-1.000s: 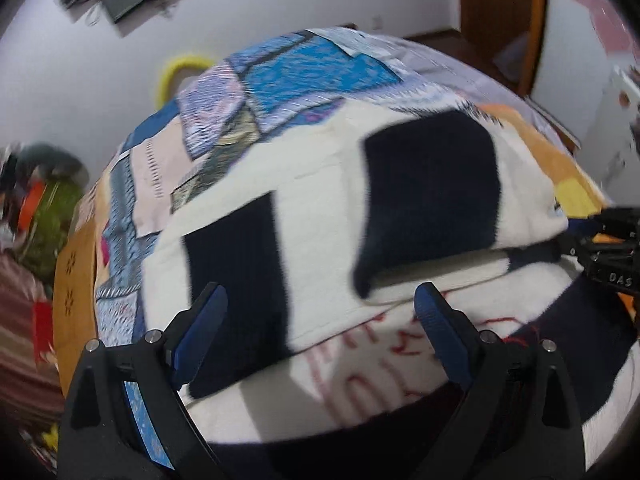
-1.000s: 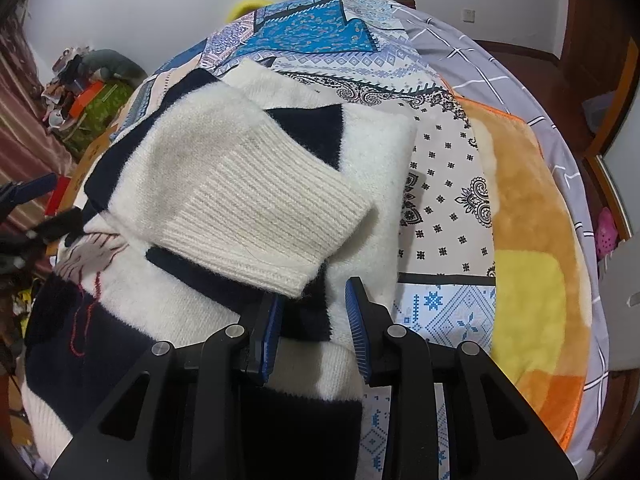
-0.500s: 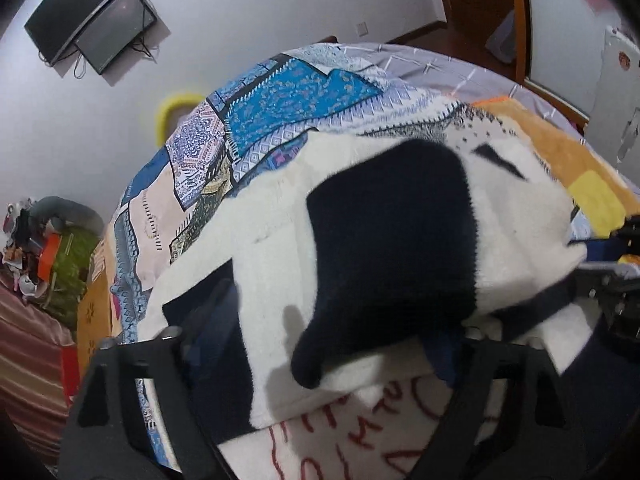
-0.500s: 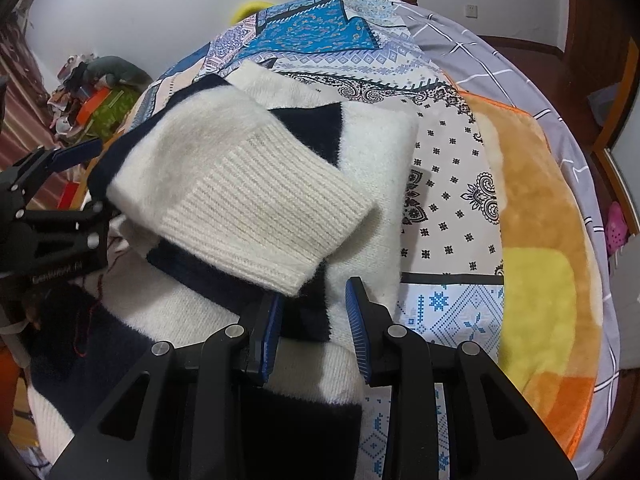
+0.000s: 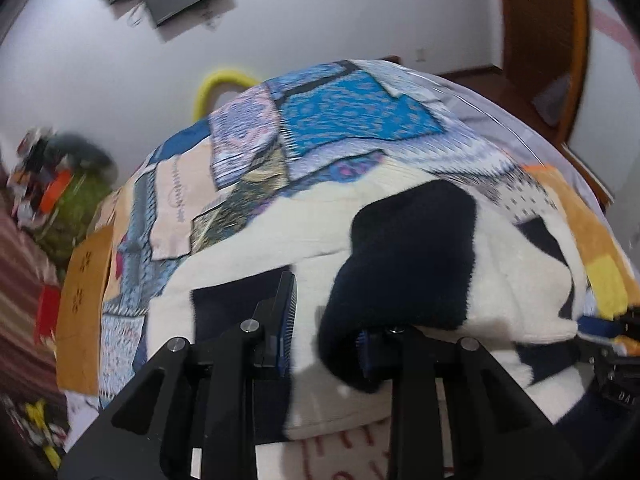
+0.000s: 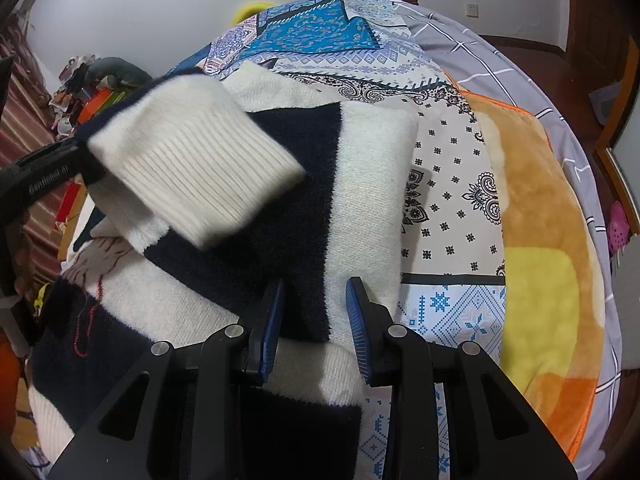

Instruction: Fold small clothes

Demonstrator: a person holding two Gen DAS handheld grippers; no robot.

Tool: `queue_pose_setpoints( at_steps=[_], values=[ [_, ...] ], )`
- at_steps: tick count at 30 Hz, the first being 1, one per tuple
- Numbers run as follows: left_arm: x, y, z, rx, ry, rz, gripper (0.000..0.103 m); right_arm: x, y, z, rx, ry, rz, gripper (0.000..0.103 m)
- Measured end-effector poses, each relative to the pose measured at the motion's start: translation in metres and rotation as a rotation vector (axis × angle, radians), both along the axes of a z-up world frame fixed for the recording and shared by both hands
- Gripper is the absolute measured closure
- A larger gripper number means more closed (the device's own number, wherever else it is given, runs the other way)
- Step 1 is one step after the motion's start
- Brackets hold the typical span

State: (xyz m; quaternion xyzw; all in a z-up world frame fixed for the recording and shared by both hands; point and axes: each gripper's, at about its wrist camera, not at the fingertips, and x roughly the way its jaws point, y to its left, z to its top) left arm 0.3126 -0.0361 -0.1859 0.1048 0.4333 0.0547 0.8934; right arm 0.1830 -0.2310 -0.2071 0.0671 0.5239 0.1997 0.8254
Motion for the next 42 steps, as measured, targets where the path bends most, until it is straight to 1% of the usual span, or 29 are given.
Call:
queue_pose_setpoints(
  at_steps=[2, 3, 8, 12, 16, 18, 20, 22, 24, 29, 35, 37, 39, 41, 42],
  values=[
    [0.001, 0.017, 0.002, -0.043, 0.007, 0.043, 0.075, 0.000, 0.000, 0.000, -0.004, 0.000, 0.001, 0.074],
    [0.002, 0.024, 0.002, -0.052, 0.010, 0.060, 0.075, 0.000, 0.001, 0.000, -0.007, -0.001, 0.002, 0.074],
    [0.001, 0.057, -0.003, -0.066, 0.029, 0.143, 0.075, 0.001, 0.002, 0.000, -0.017, -0.001, 0.001, 0.074],
    [-0.005, 0.078, -0.010, -0.113, 0.062, 0.176, 0.075, 0.002, 0.002, 0.002, -0.027, -0.001, 0.001, 0.074],
    [-0.012, 0.094, -0.015, -0.107, 0.072, 0.202, 0.075, 0.002, 0.002, 0.004, -0.036, -0.002, 0.001, 0.074],
    [-0.016, 0.107, -0.018, -0.151, 0.089, 0.216, 0.074, 0.002, 0.003, 0.004, -0.040, -0.003, 0.002, 0.074],
    [-0.019, 0.121, -0.022, -0.218, 0.109, 0.235, 0.072, 0.002, 0.003, 0.004, -0.041, -0.003, 0.002, 0.074],
    [-0.022, 0.129, -0.023, -0.240, 0.113, 0.255, 0.070, 0.002, 0.002, 0.004, -0.041, -0.003, 0.002, 0.074],
    [-0.025, 0.136, -0.023, -0.241, 0.106, 0.273, 0.070, 0.003, 0.003, 0.004, -0.042, -0.002, 0.003, 0.074],
    [-0.034, 0.159, -0.017, -0.214, 0.072, 0.341, 0.070, 0.003, 0.003, 0.005, -0.050, -0.001, 0.005, 0.074],
    [-0.049, 0.189, -0.016, -0.226, 0.086, 0.371, 0.070, 0.004, 0.003, 0.006, -0.047, 0.001, -0.004, 0.074],
    [-0.052, 0.196, -0.015, -0.248, 0.091, 0.373, 0.066, 0.003, 0.003, 0.008, -0.048, -0.001, -0.008, 0.074],
    [-0.055, 0.203, -0.014, -0.284, 0.094, 0.379, 0.053, 0.003, 0.004, 0.011, -0.048, -0.009, -0.009, 0.074],
    [-0.057, 0.210, -0.013, -0.323, 0.088, 0.384, 0.048, 0.003, 0.005, 0.015, -0.052, -0.023, -0.008, 0.070],
    [-0.057, 0.210, -0.013, -0.335, 0.091, 0.382, 0.047, 0.003, 0.006, 0.019, -0.056, -0.036, -0.008, 0.065]
  ],
)
